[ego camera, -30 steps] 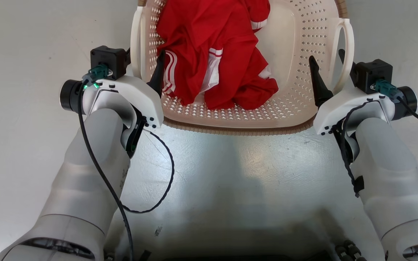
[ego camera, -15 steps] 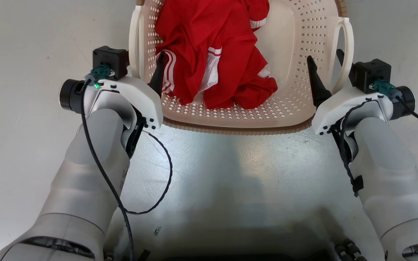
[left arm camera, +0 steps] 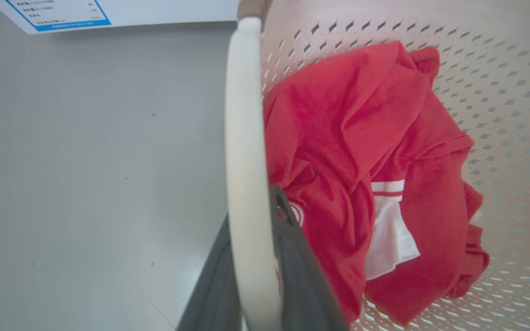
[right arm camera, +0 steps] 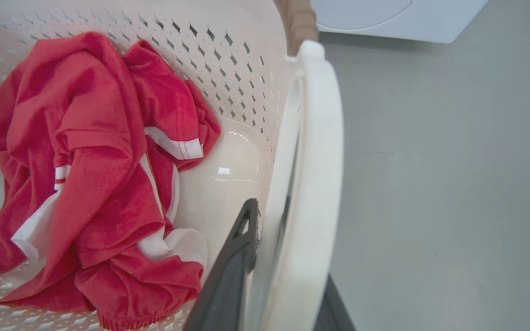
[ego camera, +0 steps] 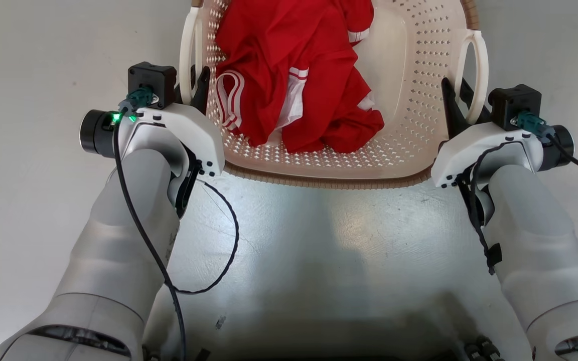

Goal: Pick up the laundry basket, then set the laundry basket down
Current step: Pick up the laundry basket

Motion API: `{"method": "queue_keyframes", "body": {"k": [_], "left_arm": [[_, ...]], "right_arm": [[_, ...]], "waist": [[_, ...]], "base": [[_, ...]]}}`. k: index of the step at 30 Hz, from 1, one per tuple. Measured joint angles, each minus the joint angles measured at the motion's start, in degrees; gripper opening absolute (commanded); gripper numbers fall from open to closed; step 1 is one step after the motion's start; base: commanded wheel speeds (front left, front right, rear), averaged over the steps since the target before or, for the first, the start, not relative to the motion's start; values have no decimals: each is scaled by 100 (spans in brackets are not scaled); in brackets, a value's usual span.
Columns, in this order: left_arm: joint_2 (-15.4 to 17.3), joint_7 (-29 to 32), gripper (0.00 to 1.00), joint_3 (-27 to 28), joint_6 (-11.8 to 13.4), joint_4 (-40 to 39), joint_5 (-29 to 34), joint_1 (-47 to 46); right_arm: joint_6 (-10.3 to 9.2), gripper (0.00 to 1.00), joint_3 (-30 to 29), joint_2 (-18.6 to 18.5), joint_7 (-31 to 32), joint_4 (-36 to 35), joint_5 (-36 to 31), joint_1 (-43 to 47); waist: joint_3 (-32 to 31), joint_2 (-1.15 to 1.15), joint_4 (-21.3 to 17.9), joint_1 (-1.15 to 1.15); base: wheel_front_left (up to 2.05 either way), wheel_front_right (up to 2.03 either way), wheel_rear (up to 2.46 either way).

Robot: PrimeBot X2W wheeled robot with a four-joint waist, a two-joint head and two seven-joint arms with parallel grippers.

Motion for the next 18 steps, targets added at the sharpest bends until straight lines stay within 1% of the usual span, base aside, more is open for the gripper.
{"method": "queue_keyframes", "body": {"k": [9,18], "left_arm": [[7,0,0,-215,3,232,-278,226],[4,-1,0,-558,4,657,-654,720]], "right_arm": [[0,0,353,-13,0,379,107,34],[0,0,1080,-4,12,981,623,277]], "waist": [[-407,0,15,0],[-1224,0,-15,0]], "base": [[0,0,0],[0,0,0]]}}
